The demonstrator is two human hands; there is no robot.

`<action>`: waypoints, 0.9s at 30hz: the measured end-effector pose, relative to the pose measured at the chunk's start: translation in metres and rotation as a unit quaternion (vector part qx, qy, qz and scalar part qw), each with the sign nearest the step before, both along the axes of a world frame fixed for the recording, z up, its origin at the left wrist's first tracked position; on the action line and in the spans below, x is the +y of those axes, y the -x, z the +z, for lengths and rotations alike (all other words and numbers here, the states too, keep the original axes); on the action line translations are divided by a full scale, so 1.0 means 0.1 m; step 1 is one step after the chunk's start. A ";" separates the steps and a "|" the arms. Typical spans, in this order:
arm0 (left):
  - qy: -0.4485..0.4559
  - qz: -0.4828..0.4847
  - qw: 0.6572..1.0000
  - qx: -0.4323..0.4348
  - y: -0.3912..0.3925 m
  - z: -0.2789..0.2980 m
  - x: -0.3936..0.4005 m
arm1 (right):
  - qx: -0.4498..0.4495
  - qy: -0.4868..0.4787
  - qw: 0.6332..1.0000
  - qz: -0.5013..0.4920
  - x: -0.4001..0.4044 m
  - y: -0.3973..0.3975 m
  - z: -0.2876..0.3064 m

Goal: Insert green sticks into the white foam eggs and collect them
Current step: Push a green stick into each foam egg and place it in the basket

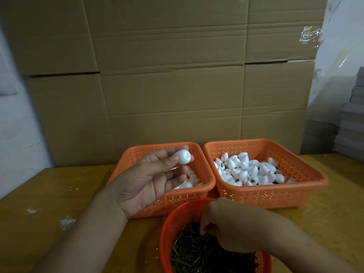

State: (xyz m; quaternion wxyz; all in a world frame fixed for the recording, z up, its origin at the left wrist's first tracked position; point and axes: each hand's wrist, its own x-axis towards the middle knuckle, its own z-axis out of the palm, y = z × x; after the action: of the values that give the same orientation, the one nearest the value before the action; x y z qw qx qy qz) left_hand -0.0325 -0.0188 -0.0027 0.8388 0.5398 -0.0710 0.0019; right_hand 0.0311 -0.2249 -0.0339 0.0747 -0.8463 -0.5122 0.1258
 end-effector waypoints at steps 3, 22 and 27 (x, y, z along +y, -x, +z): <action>-0.011 0.006 1.000 0.003 -0.01 -0.01 0.01 | 0.008 -0.005 1.000 -0.001 0.01 0.01 0.00; -0.016 -0.002 1.000 -0.007 -0.01 -0.01 0.02 | 0.365 -0.361 0.857 -0.036 -0.17 0.05 0.49; -0.012 -0.004 1.000 -0.002 -0.01 -0.01 0.00 | 0.443 -0.478 0.755 -0.070 -0.14 0.06 0.52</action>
State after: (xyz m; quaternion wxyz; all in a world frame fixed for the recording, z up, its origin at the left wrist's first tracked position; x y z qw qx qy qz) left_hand -0.0310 -0.0189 -0.0037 0.8323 0.5494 -0.0743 -0.0010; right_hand 0.0256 -0.2391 0.0184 0.6965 -0.5834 -0.3549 0.2204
